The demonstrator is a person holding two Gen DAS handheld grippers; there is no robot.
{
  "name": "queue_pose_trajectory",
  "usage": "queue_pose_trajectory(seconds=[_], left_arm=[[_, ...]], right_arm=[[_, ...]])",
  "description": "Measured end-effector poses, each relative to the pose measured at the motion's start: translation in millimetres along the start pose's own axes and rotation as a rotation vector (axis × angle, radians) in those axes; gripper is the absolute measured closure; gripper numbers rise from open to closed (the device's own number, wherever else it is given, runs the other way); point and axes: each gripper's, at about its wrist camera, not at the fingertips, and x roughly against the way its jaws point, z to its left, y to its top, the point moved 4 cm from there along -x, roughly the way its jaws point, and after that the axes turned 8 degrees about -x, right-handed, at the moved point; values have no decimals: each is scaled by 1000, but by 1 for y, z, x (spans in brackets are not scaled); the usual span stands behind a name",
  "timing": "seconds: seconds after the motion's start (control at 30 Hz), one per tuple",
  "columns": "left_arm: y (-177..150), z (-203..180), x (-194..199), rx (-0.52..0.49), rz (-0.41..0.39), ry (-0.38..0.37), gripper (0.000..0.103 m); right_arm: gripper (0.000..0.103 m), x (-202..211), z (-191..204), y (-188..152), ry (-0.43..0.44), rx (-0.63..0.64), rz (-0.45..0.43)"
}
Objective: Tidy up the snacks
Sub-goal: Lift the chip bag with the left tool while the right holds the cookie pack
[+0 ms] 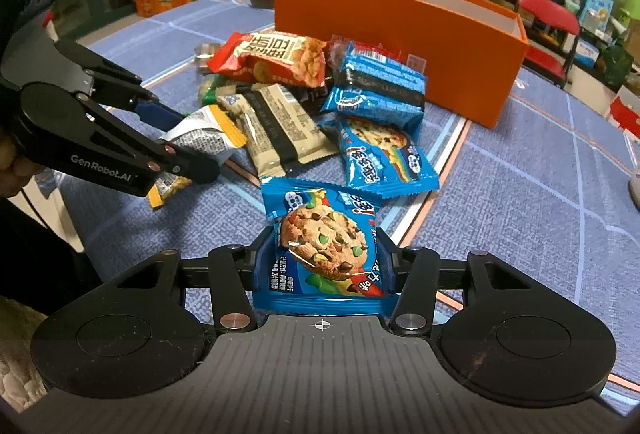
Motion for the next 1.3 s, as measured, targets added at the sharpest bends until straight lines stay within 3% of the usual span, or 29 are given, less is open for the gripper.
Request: queue_pose_trajectory(seconds=[0.93,1.3], left_arm=[[2,11,17,37,-6,55,60],[3,18,38,70,-46,39,61]], right_arm=[[67,-3,5,1,1,10,10],[67,11,6,12,9,-12,-54]])
